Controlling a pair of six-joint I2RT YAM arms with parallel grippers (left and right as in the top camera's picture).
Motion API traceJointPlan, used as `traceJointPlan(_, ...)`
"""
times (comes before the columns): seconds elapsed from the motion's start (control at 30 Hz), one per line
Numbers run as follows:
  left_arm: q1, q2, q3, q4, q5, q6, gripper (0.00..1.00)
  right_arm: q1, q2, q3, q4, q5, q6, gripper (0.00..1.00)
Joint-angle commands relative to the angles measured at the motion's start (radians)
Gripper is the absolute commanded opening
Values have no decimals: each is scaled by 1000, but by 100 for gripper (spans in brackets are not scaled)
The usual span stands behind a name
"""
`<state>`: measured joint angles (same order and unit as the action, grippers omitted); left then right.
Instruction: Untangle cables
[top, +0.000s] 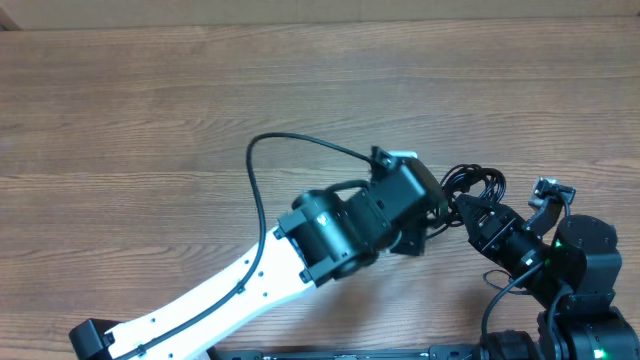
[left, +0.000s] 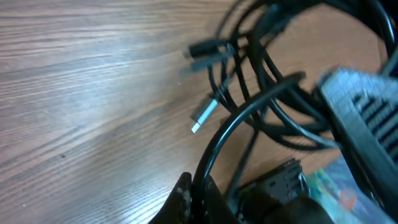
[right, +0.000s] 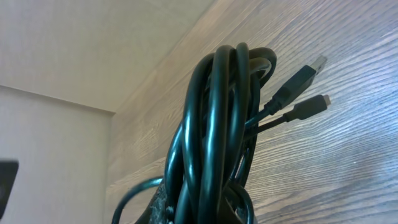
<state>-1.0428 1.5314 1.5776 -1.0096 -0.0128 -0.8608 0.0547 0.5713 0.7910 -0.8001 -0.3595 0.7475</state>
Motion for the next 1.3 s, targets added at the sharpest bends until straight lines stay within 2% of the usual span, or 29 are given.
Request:
traceJointPlan(0.0,-38,16,5,-8,-28,14,4,-4,-8,9,16,18,14,4)
traceJointPlan(0.23,-46,70,4,-8,4,-11,4,-4,-8,9,12,19,13,4)
traceJointPlan(0.47,-44,69,5,58,14,158,4,-4,-8,9,11,19,10,4)
traceJointPlan(0.5,-42,64,9,57,14,177,10,-4,-8,9,12,20,6,4)
traceJointPlan(0.6,-37,42,10,62,14,201,18,-4,-8,9,11,26,6,4)
traceJointPlan(0.73,-15,-4,10,72,13,232,43,-4,-8,9,10,26,6,4)
traceJointPlan(0.77,-8,-16,10,73,12,238,56,-4,-8,9,9,26,6,4)
traceJointPlan(0.9,27,-48,10,81,5,238,68,-4,-8,9,9,26,6,4)
traceJointPlan(1.03,66,-56,10,109,6,238,84,-4,-8,9,11,26,6,4)
traceJointPlan(1.27,75,-37,9,143,18,305,90,-4,-8,9,13,26,-12,4)
